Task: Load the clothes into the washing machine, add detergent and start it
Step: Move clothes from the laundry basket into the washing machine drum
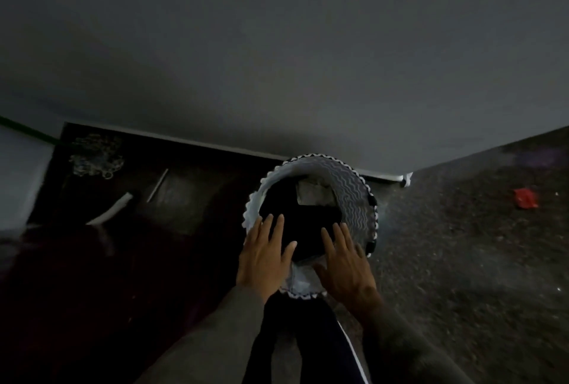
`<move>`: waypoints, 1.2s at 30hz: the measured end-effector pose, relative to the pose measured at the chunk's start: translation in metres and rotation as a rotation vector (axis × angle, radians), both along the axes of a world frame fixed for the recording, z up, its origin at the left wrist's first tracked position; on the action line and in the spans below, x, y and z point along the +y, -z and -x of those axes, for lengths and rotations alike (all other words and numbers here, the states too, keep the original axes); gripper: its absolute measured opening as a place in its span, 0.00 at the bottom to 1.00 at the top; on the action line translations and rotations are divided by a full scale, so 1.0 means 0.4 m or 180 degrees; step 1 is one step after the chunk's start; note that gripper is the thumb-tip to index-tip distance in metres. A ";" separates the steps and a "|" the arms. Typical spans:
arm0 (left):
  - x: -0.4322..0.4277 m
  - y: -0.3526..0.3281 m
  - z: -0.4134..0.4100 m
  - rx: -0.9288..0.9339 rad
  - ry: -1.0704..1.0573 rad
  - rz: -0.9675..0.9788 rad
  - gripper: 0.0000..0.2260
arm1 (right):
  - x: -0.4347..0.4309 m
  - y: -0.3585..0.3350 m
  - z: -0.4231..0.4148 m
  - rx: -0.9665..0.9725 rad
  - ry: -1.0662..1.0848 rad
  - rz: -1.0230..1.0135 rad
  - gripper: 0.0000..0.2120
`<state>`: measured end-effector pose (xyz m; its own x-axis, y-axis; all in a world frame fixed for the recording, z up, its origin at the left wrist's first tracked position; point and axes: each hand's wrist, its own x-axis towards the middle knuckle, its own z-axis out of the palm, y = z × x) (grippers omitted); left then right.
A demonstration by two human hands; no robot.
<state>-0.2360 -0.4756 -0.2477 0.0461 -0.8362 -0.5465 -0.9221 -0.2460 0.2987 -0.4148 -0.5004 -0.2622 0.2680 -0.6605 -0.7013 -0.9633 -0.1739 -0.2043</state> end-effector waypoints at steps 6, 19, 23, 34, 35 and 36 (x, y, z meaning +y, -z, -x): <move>-0.111 0.340 -0.004 -0.0104 -0.0056 -0.0235 0.29 | -0.072 0.285 -0.035 0.0136 0.0128 -0.0285 0.38; -0.230 0.877 -0.005 0.0368 -0.1456 -0.1390 0.40 | -0.120 0.822 -0.098 0.0125 0.1070 -0.1239 0.48; -0.232 0.962 0.003 0.1027 -0.2395 -0.1630 0.47 | -0.094 0.891 -0.104 -0.0452 0.1653 -0.1752 0.52; -0.231 0.932 -0.014 0.1626 -0.2619 -0.1509 0.50 | -0.087 0.850 -0.097 -0.0963 0.2783 -0.1051 0.26; -0.234 0.912 -0.011 0.1678 -0.2592 -0.1588 0.51 | -0.085 0.832 -0.102 -0.1042 0.2987 -0.0974 0.25; -0.237 0.890 -0.006 0.1748 -0.2550 -0.1711 0.52 | -0.087 0.816 -0.107 -0.1110 0.3219 -0.0932 0.23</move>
